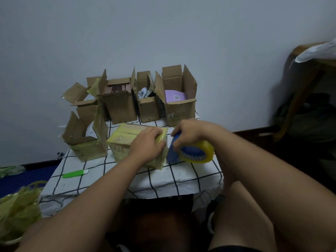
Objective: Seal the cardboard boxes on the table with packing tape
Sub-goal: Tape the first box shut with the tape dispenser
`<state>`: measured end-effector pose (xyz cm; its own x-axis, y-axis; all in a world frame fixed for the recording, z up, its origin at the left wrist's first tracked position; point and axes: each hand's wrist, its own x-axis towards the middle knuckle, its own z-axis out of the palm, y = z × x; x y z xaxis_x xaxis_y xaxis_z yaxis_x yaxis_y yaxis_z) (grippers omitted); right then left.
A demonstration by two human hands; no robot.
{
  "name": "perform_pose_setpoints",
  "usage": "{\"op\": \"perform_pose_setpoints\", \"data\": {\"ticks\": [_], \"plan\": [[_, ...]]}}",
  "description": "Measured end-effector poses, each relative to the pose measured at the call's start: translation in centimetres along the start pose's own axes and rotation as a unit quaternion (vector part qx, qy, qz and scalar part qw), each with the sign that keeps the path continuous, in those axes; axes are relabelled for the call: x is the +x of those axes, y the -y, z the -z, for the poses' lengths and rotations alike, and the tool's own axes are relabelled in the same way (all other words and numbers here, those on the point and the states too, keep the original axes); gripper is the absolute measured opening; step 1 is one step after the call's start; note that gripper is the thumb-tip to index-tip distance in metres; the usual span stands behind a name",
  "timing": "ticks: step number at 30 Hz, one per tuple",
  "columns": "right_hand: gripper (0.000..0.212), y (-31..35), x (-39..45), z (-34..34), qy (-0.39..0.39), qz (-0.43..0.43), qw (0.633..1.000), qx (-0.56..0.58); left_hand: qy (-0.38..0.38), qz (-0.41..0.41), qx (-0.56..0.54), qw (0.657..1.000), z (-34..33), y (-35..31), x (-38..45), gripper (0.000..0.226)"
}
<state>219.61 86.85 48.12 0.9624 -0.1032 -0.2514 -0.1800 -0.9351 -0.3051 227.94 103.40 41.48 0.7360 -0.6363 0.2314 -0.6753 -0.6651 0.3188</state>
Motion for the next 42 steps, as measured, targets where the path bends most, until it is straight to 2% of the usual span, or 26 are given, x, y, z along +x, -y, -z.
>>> {"op": "perform_pose_setpoints", "data": {"ticks": [3, 9, 12, 16, 19, 22, 29, 34, 37, 42], "plan": [[0.059, 0.4, 0.3, -1.2, 0.007, -0.022, 0.999, 0.033, 0.011, -0.001, 0.004, 1.0, 0.1, 0.0, -0.3, 0.047], [0.056, -2.7, -2.1, -0.4, -0.099, -0.079, 0.985, 0.117, -0.02, -0.017, 0.063, 0.998, -0.3, -0.7, -1.2, 0.05], [0.054, -4.3, -2.9, -0.8, -0.168, -0.087, 0.961, 0.2, -0.004, -0.055, 0.05, 0.997, 0.0, -0.3, -1.9, 0.052], [0.058, -4.9, -2.7, -1.8, -0.254, -0.085, 0.927, 0.262, 0.071, -0.069, 0.066, 0.993, 0.6, 0.4, -2.6, 0.064], [0.06, -4.6, -2.3, -3.0, -0.296, -0.085, 0.901, 0.305, 0.057, -0.041, 0.104, 0.992, 0.5, 0.4, -3.2, 0.064], [0.062, -3.9, -1.9, -4.2, -0.321, -0.086, 0.878, 0.344, 0.037, -0.037, 0.111, 0.992, 0.1, 0.6, -3.2, 0.07], [0.064, -2.4, -0.5, -7.7, -0.353, -0.084, 0.833, 0.418, 0.082, -0.102, 0.128, 0.983, 1.2, 2.6, -3.2, 0.079], [0.065, -2.0, 0.4, -10.2, -0.389, -0.101, 0.822, 0.404, 0.065, -0.112, 0.105, 0.986, 1.0, 2.9, -3.3, 0.07], [0.067, -1.5, 0.8, -10.8, -0.417, -0.104, 0.803, 0.412, 0.056, -0.112, 0.097, 0.987, 0.7, 3.2, -3.3, 0.068], [0.066, -0.3, 1.6, -9.4, -0.461, -0.065, 0.774, 0.43, 0.052, -0.115, 0.073, 0.989, 0.3, 3.8, -3.1, 0.068]]}}
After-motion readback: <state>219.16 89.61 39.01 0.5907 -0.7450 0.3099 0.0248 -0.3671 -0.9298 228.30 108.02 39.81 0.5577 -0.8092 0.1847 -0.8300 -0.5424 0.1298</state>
